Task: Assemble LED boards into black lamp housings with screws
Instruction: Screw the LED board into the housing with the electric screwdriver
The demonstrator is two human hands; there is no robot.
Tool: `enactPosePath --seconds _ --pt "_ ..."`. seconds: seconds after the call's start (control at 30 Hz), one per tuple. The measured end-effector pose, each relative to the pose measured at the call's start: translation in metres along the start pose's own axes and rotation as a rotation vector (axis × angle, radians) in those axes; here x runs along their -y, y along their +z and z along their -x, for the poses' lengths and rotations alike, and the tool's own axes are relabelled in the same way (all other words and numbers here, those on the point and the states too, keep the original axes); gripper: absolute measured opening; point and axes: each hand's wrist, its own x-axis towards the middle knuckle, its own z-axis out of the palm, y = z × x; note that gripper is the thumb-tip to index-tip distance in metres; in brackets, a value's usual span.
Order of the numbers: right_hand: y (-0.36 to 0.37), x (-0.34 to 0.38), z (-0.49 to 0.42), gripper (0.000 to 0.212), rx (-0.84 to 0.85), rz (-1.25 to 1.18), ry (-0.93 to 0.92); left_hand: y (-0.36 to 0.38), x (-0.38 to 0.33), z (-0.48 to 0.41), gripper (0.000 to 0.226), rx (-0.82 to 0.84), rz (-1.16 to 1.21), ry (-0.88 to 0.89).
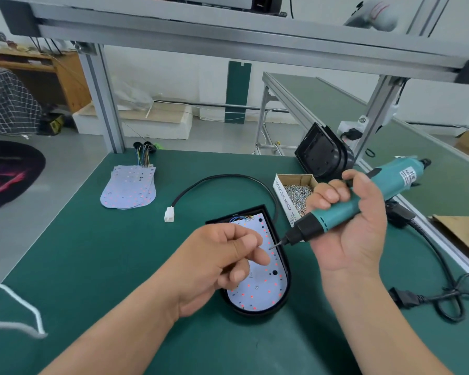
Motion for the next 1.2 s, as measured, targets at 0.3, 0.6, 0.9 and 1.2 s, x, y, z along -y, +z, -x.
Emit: enactPosePath --seconds 0.3,0.6,0.9,1.2 --pt "0.0009 0.0037 -0.0007 0.012 -0.022 -0.031 -0.018 0.005 0.0047 -0.001 0.018 0.006 -0.08 0.075" --pt "0.0029 0.0001 0.0018 0.017 0.017 -0.011 -0.018 0.0078 0.0086 -0.0019 0.022 0.002 -0.12 0.073" --pt "0.0055 -0.0026 0.0043 0.018 0.024 0.024 -0.015 0.0078 0.0086 -0.0021 0.013 0.003 -0.124 0.077" --pt "0.0047 -0.0026 0.0032 0.019 0.016 0.029 -0.019 0.007 0.0107 -0.0021 0.014 -0.016 -0.146 0.06"
